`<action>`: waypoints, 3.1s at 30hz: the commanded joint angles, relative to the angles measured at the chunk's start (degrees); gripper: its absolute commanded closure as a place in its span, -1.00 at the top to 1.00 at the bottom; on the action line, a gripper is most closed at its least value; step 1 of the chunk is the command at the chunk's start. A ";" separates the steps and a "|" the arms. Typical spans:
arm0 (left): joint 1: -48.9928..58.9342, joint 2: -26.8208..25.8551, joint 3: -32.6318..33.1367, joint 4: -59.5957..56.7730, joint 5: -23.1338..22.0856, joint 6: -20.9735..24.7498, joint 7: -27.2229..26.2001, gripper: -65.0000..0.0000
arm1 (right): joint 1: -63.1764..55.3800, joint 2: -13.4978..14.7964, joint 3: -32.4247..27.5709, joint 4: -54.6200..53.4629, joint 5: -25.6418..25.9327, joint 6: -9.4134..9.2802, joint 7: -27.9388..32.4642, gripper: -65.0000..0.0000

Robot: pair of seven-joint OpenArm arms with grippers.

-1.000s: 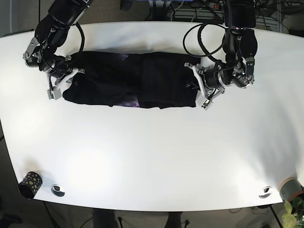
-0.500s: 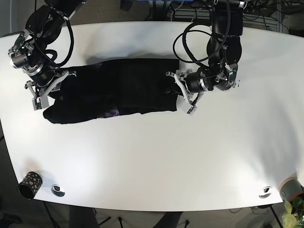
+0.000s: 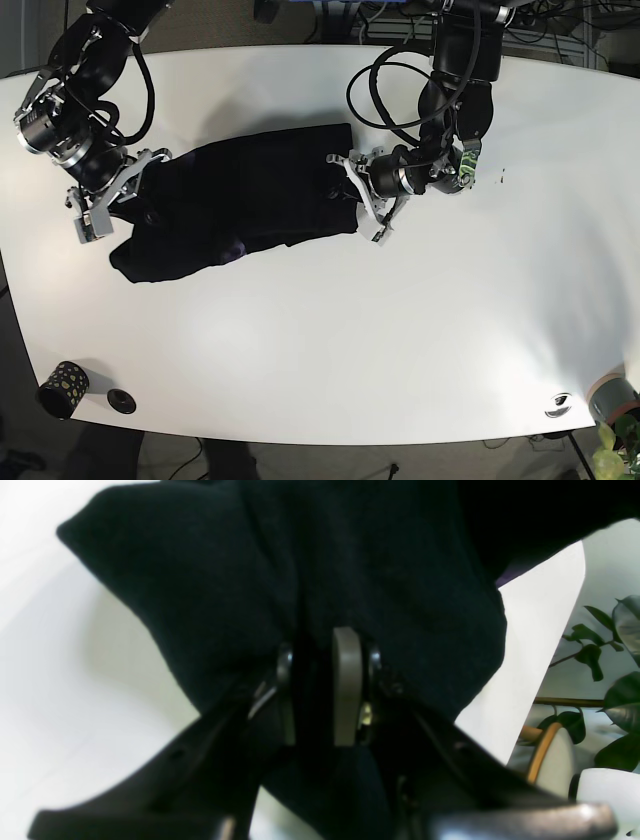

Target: Fold the T-shirt properly

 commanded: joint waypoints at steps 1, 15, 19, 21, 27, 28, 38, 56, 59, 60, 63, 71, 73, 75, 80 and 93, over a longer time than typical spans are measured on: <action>0.10 -0.02 0.23 -0.21 3.48 1.29 3.45 -0.71 | 0.82 -0.35 -1.53 0.91 1.71 0.34 1.65 -1.00; 0.10 0.07 0.23 -0.21 3.48 1.29 2.31 -0.71 | 1.70 -9.14 -13.75 0.21 -7.26 0.34 2.70 -1.00; 0.10 0.07 0.23 -0.21 3.48 1.29 2.31 -0.71 | 1.79 -9.85 -17.62 -1.72 -10.34 0.34 4.81 -1.00; 0.10 -0.02 0.23 -0.21 3.48 1.29 2.31 -0.71 | 1.88 -9.93 -19.20 -2.69 -11.74 0.34 5.52 -1.00; 0.10 -0.02 0.05 -0.21 3.30 1.20 2.31 -0.71 | 1.88 -10.64 -25.00 -6.56 -17.11 0.34 9.82 -1.00; 0.10 -0.02 0.05 -0.21 3.22 1.12 2.31 -0.71 | 1.88 -10.64 -25.88 -7.18 -18.78 0.34 10.61 -1.00; 0.01 -0.02 -0.13 0.32 3.04 0.94 1.43 -0.71 | 1.88 -10.64 -27.90 -6.38 -23.08 0.34 12.29 0.68; -0.34 -9.60 -5.93 8.67 -12.70 -4.69 -2.09 -0.71 | -0.85 -7.91 -25.00 -2.69 -19.30 0.34 11.85 0.77; -0.25 -14.35 -6.98 11.05 -12.70 -6.53 -1.29 -0.71 | -1.46 -6.42 -25.35 -3.31 -16.40 0.34 11.85 0.77; -0.08 -15.49 -7.07 11.93 -12.70 -7.06 -1.29 -0.71 | -2.17 -6.42 -25.44 -4.01 -15.87 0.34 11.85 0.77; 1.15 -20.15 -8.39 14.12 -12.70 -8.47 -1.47 -0.71 | -2.78 -6.51 -27.46 -7.53 -15.08 0.34 11.85 0.77; 1.33 -25.08 -10.24 17.99 -12.35 -8.99 -1.38 -0.71 | -2.52 -6.15 -39.07 -18.16 -15.17 0.34 15.98 0.59; 1.42 -25.17 -10.24 18.70 -12.35 -8.82 -1.38 -0.71 | -1.99 -6.07 -40.82 -19.04 -15.17 0.34 17.38 0.52; 1.42 -25.17 -9.44 19.05 -12.26 -8.73 -1.38 -0.71 | -1.73 -5.28 -42.32 -19.04 -15.17 0.34 18.00 0.46; 0.98 -24.90 -4.70 19.22 -9.80 -8.64 -1.47 -0.71 | -1.64 -3.96 -41.44 -15.18 -15.17 0.34 18.00 0.39; 0.28 -12.42 9.54 26.52 9.90 -8.99 -2.88 -0.71 | 7.06 1.76 -23.42 -17.20 -15.17 0.34 17.91 -0.01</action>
